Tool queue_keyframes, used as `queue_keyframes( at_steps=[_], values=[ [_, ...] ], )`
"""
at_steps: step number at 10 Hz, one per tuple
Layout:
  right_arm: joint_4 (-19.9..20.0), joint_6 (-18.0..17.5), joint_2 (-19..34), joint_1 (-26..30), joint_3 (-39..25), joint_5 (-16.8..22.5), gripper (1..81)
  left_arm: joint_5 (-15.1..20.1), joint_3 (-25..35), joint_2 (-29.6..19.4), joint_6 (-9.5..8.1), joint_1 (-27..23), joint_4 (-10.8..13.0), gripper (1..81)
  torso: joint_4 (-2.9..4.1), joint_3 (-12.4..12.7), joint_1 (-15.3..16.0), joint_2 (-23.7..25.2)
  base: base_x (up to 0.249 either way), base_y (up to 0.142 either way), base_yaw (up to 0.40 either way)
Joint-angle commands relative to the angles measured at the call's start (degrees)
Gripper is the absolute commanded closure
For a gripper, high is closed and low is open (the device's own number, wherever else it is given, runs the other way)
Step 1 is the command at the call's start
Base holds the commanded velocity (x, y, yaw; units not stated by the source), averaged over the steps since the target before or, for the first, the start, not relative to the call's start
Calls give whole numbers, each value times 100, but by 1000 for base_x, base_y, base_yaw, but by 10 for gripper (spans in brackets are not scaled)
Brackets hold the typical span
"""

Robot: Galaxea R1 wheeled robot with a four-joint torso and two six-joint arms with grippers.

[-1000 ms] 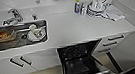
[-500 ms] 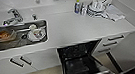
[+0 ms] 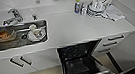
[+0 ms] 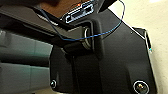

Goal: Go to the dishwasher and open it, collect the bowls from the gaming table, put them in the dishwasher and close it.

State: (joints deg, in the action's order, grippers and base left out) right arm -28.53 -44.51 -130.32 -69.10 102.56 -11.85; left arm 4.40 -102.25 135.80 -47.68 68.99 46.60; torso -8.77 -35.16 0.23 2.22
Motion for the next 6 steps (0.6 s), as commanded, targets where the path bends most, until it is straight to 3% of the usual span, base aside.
queue_keyframes(
  at_steps=[1, 2, 4, 6],
  values=[
    [-13, -58, 433, 750, -789, 911, 811, -748, -1373, 1000, 83, 840, 454, 10, 0, 0, 0, 0, 0, 0, 0],
    [5, -58, 512, 1056, -1088, 1226, 811, -860, -1864, 1237, 83, 963, 490, 10, 0, 0, 0, 0, 0, 0, 0],
    [40, -67, 539, 1646, -1556, 1800, 811, -1460, -2853, 1652, 57, 1174, 490, 10, 0, 0, 0, 0, 0, 0, 0],
    [207, -67, 522, 2201, -1889, 2203, 811, -1583, -3782, 2160, 66, 1280, 490, 10, 0, 0, 0, 0, 0, 0, 0]
  ],
)
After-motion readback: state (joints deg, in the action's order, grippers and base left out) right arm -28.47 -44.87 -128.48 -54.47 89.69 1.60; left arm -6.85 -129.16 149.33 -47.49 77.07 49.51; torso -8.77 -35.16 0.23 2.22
